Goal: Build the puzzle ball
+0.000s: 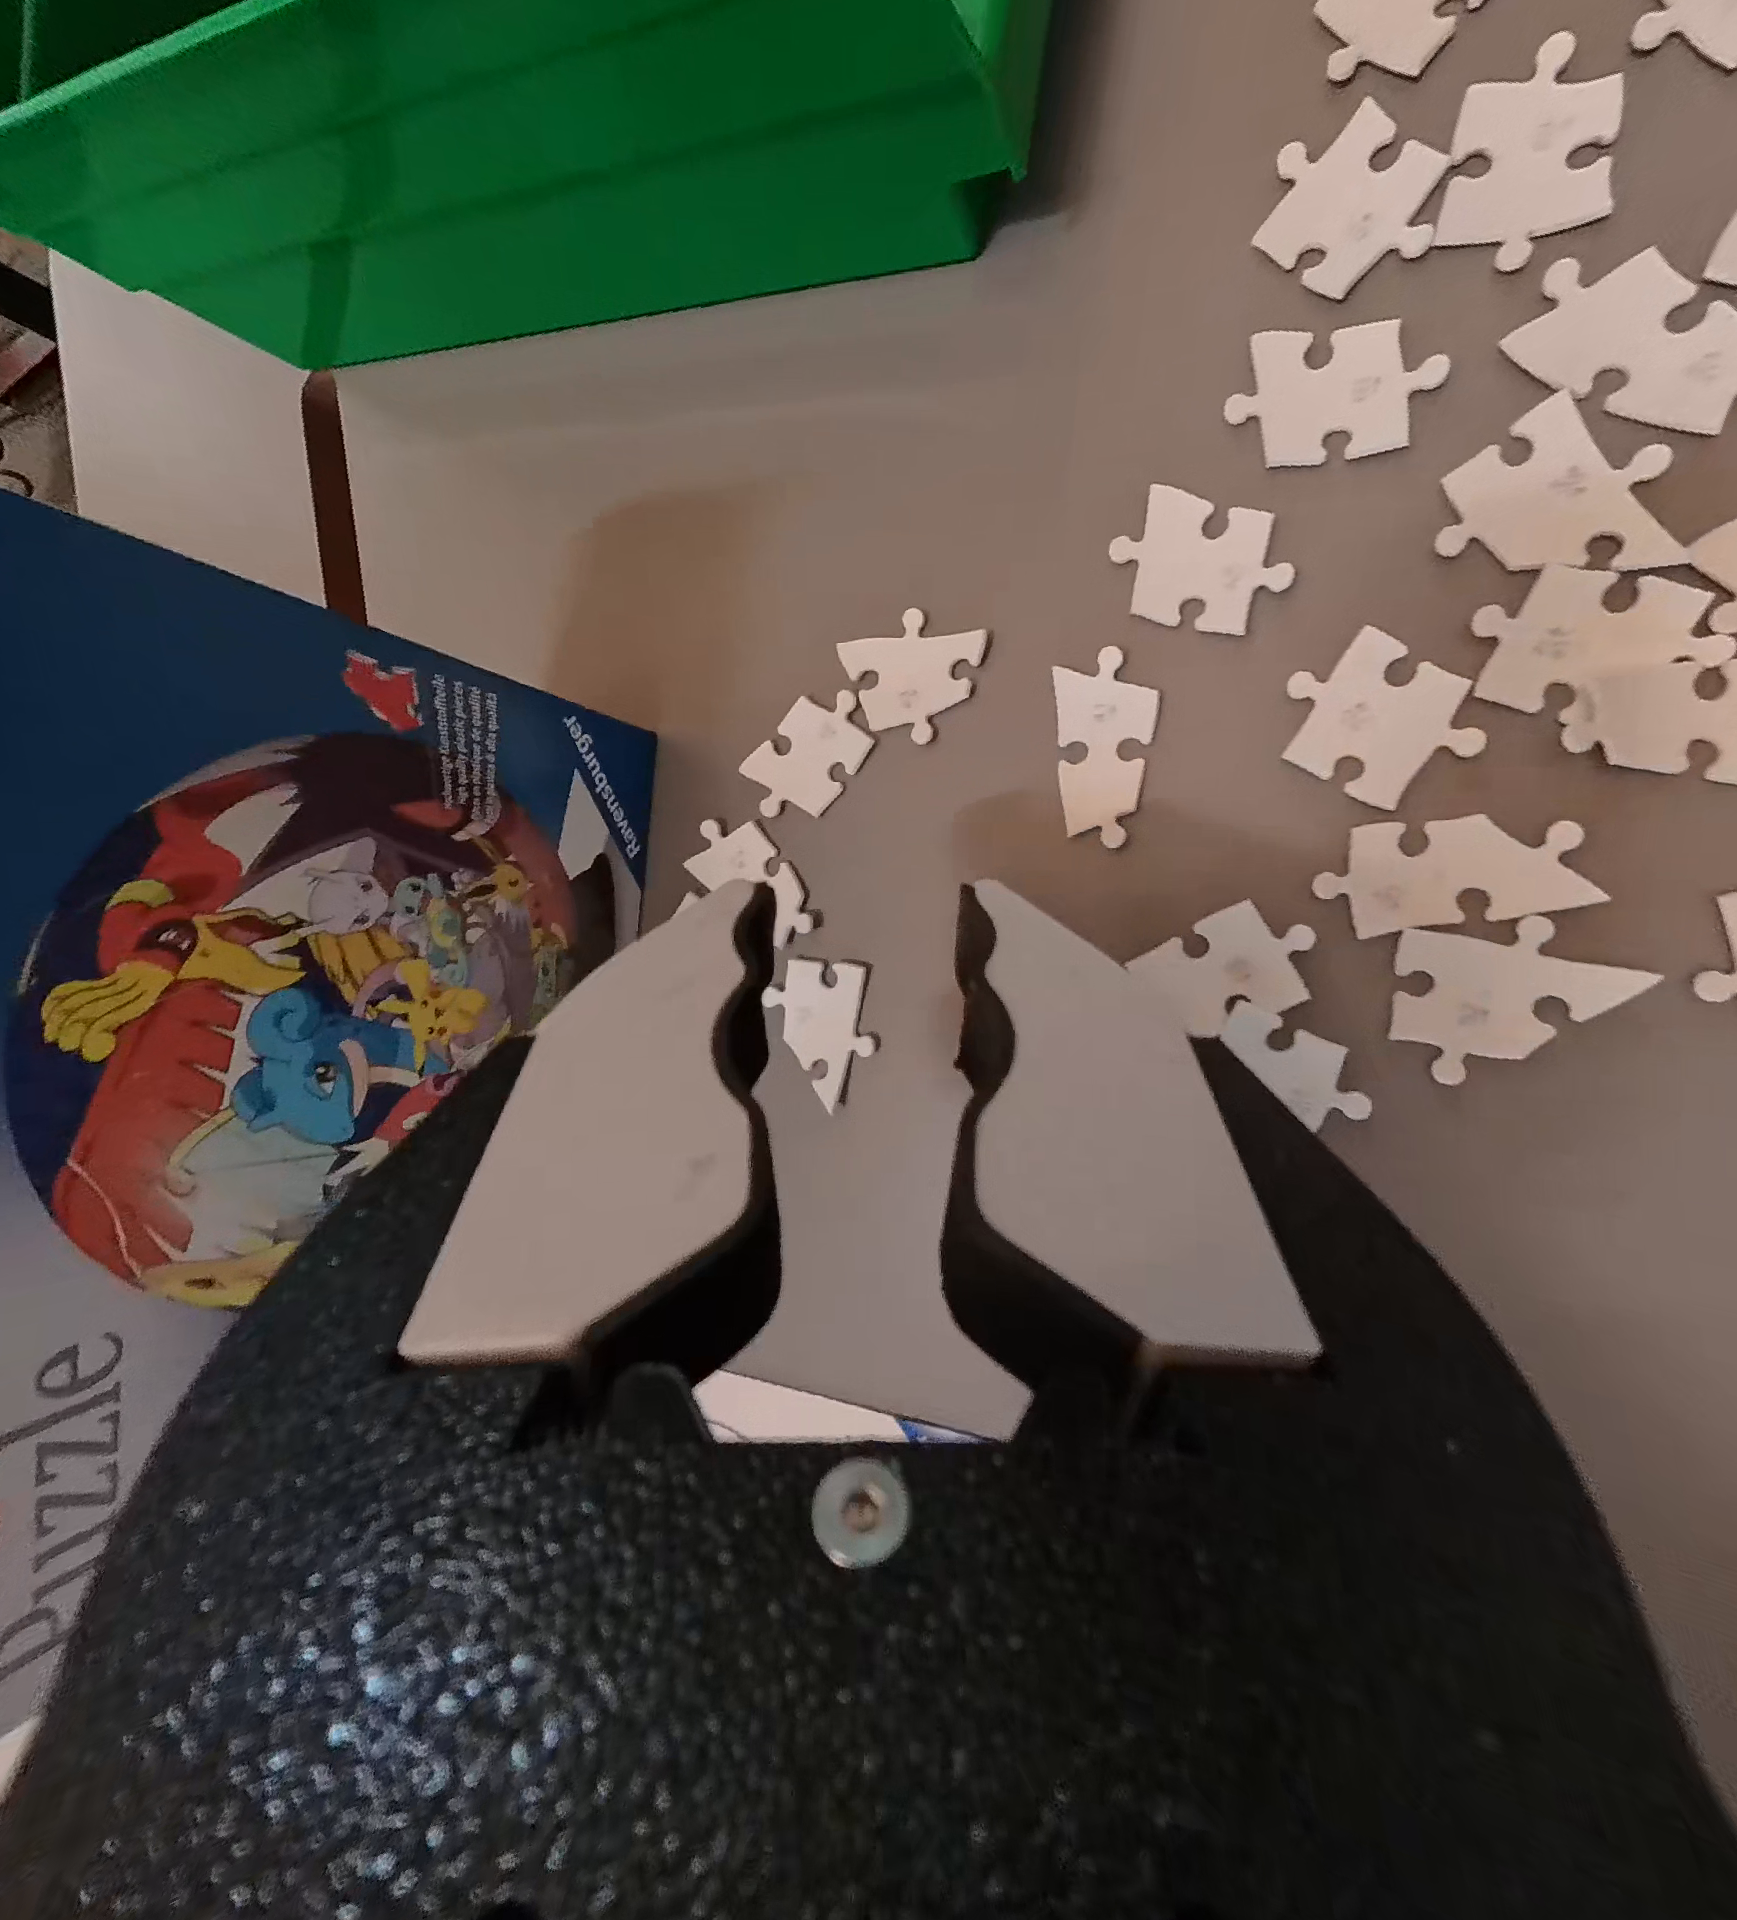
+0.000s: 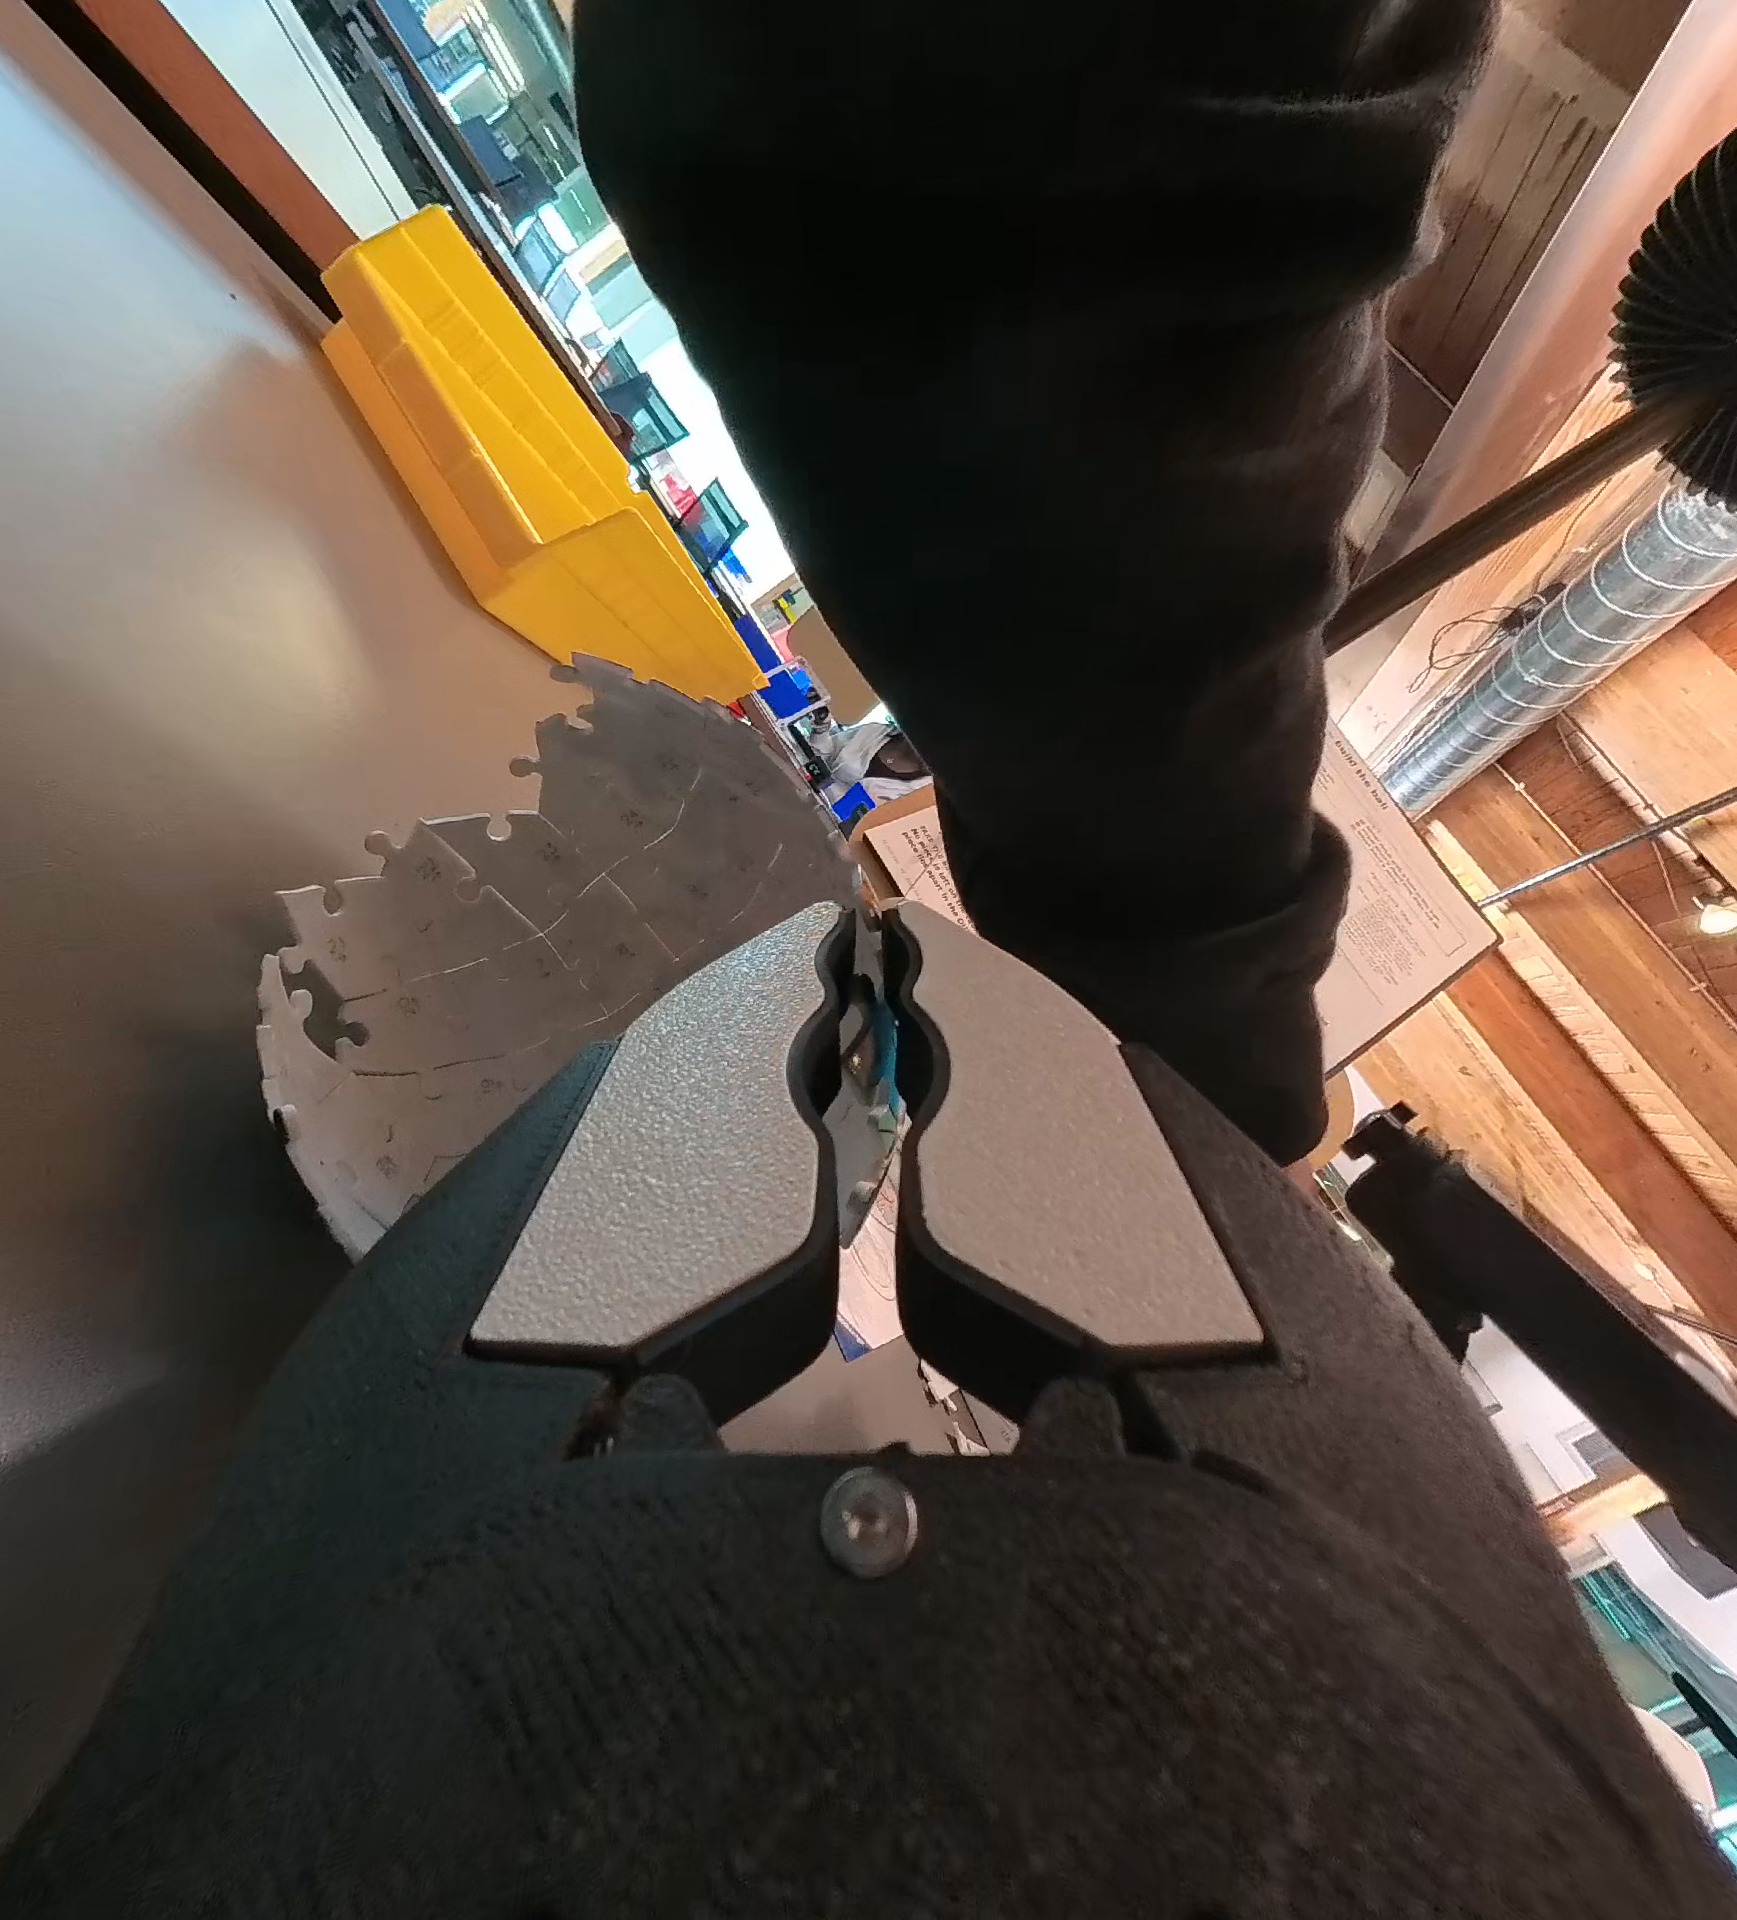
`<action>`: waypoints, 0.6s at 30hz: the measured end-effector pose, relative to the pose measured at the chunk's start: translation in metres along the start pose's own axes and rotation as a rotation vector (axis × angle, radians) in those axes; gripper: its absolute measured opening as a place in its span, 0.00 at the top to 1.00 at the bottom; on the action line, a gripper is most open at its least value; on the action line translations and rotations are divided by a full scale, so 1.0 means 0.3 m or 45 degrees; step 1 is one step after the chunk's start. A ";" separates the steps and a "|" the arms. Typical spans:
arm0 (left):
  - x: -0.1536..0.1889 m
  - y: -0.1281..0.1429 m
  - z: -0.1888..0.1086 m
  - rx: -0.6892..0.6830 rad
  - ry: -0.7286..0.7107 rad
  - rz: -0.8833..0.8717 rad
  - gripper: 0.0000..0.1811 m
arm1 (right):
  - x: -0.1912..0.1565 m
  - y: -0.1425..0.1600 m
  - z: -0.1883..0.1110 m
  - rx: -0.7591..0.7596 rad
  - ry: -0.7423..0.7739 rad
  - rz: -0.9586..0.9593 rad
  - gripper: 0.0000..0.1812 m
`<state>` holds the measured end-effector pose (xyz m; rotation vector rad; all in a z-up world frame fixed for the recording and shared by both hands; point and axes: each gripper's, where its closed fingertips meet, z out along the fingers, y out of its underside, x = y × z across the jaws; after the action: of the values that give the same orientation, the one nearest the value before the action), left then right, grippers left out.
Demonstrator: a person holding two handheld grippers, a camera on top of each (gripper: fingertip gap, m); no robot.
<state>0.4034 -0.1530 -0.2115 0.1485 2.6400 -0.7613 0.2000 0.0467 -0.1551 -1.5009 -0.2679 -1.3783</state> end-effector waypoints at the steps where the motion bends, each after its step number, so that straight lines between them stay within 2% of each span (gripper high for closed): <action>1: 0.000 0.002 0.002 -0.003 0.001 0.000 0.82 | 0.001 0.000 0.000 0.000 0.000 0.001 0.97; 10: -0.026 0.026 0.006 -0.034 -0.027 0.005 0.82 | 0.001 0.001 0.000 -0.001 -0.001 0.002 0.97; 18: -0.078 0.117 0.005 -0.106 -0.076 -0.104 0.82 | 0.001 0.001 0.001 0.000 -0.001 0.009 0.97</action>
<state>0.4327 -0.1239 -0.2208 -0.0051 2.6293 -0.6701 0.2004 0.0466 -0.1550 -1.5017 -0.2629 -1.3721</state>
